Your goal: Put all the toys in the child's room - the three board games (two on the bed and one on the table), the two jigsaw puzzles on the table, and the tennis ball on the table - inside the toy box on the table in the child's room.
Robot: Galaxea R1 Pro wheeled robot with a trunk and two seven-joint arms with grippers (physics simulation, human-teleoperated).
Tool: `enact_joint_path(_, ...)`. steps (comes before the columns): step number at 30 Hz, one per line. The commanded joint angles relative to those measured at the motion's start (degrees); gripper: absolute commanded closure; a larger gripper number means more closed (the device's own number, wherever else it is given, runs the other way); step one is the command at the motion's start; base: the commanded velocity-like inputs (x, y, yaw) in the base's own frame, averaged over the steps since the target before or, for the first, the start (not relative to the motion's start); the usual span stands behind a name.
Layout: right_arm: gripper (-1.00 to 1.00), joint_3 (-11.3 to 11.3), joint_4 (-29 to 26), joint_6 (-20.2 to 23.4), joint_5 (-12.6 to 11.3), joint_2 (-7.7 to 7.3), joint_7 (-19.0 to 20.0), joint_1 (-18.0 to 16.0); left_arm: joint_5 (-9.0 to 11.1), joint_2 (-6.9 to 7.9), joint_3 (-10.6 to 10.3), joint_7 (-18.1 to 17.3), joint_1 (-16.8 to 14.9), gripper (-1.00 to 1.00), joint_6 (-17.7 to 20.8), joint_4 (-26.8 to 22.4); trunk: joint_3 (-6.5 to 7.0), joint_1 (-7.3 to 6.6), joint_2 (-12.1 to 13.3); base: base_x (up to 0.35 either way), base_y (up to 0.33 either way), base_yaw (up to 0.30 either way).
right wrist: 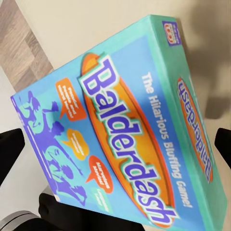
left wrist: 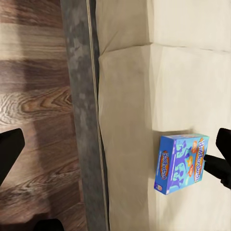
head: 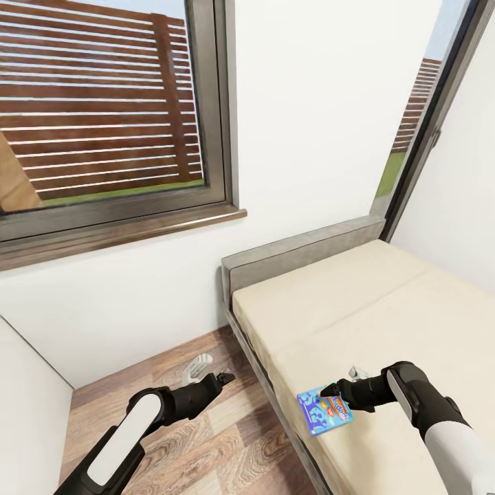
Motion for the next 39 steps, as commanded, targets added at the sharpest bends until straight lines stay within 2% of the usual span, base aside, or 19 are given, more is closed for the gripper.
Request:
enact_joint_path(1,-1.0,-0.2,0.0,0.3,0.2,0.02,0.1,0.0,0.6,0.04,-0.1,0.6,0.0,-1.0,-0.1,-0.1,-0.05,0.0,0.0,0.0,0.0,0.0)
enact_joint_path(13,-1.0,-0.5,-0.1,-0.1,0.2,-0.15,-0.6,0.0,0.6,-0.03,-0.1,0.5,0.0,-1.0,-0.1,0.2,-0.05,0.0,0.0,0.0,0.0,0.0)
enact_joint_path(16,-1.0,-0.7,-0.2,-1.4,0.2,-0.61,-1.5,-0.1,0.6,0.06,-0.1,0.5,0.0,-1.0,-0.1,0.5,-0.05,0.0,0.0,0.0,0.0,0.0)
enact_joint_path(21,-1.0,-1.0,-0.3,-5.7,-0.1,-2.53,-4.2,-0.3,0.6,0.11,0.1,-0.5,-0.1,-1.0,-0.1,3.0,-0.05,0.0,0.0,0.0,0.0,0.0)
enact_joint_path(22,-1.0,-1.0,-0.3,-5.7,-0.1,-2.53,-4.2,-0.3,0.6,0.11,0.1,-0.5,-0.1,-1.0,-0.1,3.0,-0.05,0.0,0.0,0.0,0.0,0.0)
enact_joint_path(25,-1.0,-1.2,-0.4,-7.8,-0.2,-3.35,-5.4,-0.5,0.6,-0.02,0.2,-2.4,-0.2,-1.0,-0.2,5.2,-0.05,0.0,0.0,0.0,0.0,0.0)
enact_joint_path(27,-1.0,-1.8,-0.6,-9.6,-0.3,-4.21,-6.2,-0.6,0.6,-0.17,0.3,-5.8,-0.4,-1.0,-0.2,7.9,-0.05,0.0,0.0,0.0,0.0,0.0)
enact_joint_path(28,-1.0,-1.8,-0.6,-9.6,-0.3,-4.21,-6.2,-0.6,0.6,-0.17,0.3,-5.8,-0.4,-1.0,-0.2,7.9,-0.05,0.0,0.0,0.0,0.0,0.0)
enact_joint_path(29,-1.0,-2.3,-0.8,-10.4,-0.4,-4.68,-6.4,-0.6,0.6,-0.23,0.3,-7.9,-0.5,-1.0,-0.3,9.5,-0.05,0.0,0.0,0.0,0.0,0.0)
enact_joint_path(30,-1.0,-2.3,-0.8,-10.4,-0.4,-4.68,-6.4,-0.6,0.6,-0.23,0.3,-7.9,-0.5,-1.0,-0.3,9.5,-0.05,0.0,0.0,0.0,0.0,0.0)
enact_joint_path(32,-1.0,-3.6,-1.6,-12.0,-0.4,-5.55,-6.7,-0.7,0.6,-0.32,0.3,-12.9,-0.7,-1.0,-0.8,12.9,-0.05,0.0,0.0,0.0,0.0,0.0)
enact_joint_path(33,-1.0,-3.6,-1.6,-12.0,-0.4,-5.55,-6.7,-0.7,0.6,-0.32,0.3,-12.9,-0.7,-1.0,-0.8,12.9,-0.05,0.0,0.0,0.0,0.0,0.0)
enact_joint_path(35,-1.0,-5.3,-2.9,-13.6,-0.5,-6.2,-7.0,-0.6,0.6,-0.4,0.4,-17.7,-0.9,-1.0,-1.9,16.1,-0.05,0.0,0.0,0.0,0.0,0.0)
enact_joint_path(36,-1.0,-5.3,-2.9,-13.6,-0.5,-6.2,-7.0,-0.6,0.6,-0.4,0.4,-17.7,-0.9,-1.0,-1.9,16.1,-0.05,0.0,0.0,0.0,0.0,0.0)
enact_joint_path(37,-1.0,-6.2,-3.8,-14.4,-0.5,-6.44,-7.1,-0.5,0.7,-0.45,0.4,-19.9,-1.0,-1.0,-2.6,17.7,-0.05,0.0,0.0,0.0,0.0,0.0)
enact_joint_path(38,-1.0,-6.2,-3.8,-14.4,-0.5,-6.44,-7.1,-0.5,0.7,-0.45,0.4,-19.9,-1.0,-1.0,-2.6,17.7,-0.05,0.0,0.0,0.0,0.0,0.0)
enact_joint_path(39,-1.0,-7.1,-4.9,-15.0,-0.5,-6.62,-7.2,-0.4,0.7,-0.53,0.4,-21.9,-1.1,-1.0,-3.5,19.4,-0.05,0.0,0.0,0.0,0.0,0.0)
